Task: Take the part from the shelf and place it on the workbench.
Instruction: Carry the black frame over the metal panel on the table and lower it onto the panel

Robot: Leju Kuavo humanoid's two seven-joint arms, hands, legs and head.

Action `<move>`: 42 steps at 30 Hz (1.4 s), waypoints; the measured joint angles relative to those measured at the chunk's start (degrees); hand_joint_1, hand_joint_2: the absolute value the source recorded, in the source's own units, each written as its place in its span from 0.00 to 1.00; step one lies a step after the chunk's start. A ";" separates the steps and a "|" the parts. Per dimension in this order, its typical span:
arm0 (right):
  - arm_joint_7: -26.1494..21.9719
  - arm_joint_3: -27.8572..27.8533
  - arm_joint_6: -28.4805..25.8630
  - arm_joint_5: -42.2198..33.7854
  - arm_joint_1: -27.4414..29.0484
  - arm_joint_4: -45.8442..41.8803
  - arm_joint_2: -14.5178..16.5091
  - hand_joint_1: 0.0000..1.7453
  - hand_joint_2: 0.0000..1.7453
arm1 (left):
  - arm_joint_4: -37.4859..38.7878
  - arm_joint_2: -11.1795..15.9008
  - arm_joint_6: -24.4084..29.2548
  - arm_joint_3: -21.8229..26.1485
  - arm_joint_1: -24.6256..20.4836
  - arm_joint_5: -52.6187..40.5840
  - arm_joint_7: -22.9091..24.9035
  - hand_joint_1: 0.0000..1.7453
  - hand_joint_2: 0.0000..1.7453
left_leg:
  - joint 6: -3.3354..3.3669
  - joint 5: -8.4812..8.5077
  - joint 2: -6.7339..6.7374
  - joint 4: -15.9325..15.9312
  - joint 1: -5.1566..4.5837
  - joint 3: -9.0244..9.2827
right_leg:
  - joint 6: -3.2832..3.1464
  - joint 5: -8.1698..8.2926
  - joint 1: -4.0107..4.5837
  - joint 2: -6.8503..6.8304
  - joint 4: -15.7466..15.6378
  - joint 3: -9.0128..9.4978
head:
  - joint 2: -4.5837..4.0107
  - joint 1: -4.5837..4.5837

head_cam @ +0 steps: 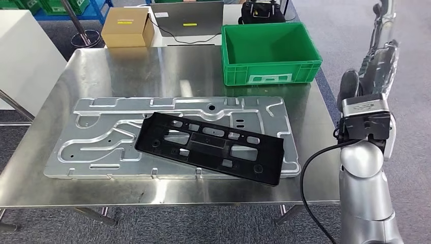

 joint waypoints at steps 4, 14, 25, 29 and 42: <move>-0.36 -0.24 0.09 -0.25 0.80 0.69 0.40 0.00 0.00 | 0.00 0.14 -0.01 0.52 -0.08 -0.01 -0.01 0.00 0.00 | 0.45 3.53 0.01 -9.58 -0.04 7.21 | 0.51 1.23 0.08 0.03 0.36 -1.48 | 0.00 -0.01; -2.84 -0.71 0.56 -1.40 3.23 1.17 1.17 0.00 0.00 | 0.00 0.33 -0.26 0.97 -0.12 0.00 -0.65 0.00 0.00 | 3.21 9.46 0.44 -16.35 -0.29 7.39 | 3.39 -7.08 -0.23 0.16 10.99 -5.46 | -0.01 0.26; -2.74 0.37 1.92 -0.99 4.79 -2.14 1.81 0.00 0.00 | -0.04 0.29 -0.16 1.04 -0.17 0.00 0.19 0.00 0.00 | 0.90 13.33 0.22 -15.35 -0.49 2.45 | 0.93 -4.81 0.42 0.07 -0.95 6.59 | 0.00 0.39; -2.74 1.04 2.13 -0.99 4.99 -2.40 2.21 0.00 0.00 | -0.04 0.32 -0.11 1.04 -0.15 0.00 0.20 0.00 0.00 | -0.04 3.92 0.17 -5.56 -0.16 -0.69 | -0.35 -2.08 0.09 -0.30 -1.41 3.91 | 0.00 0.13; -2.54 1.23 1.14 -3.18 10.42 -2.83 2.82 0.00 0.00 | -0.04 0.33 0.07 1.16 -0.35 0.00 0.05 0.00 0.00 | 2.77 6.90 0.39 -17.05 -0.17 10.94 | 2.69 0.60 0.03 -0.19 1.52 -3.09 | 0.00 -0.03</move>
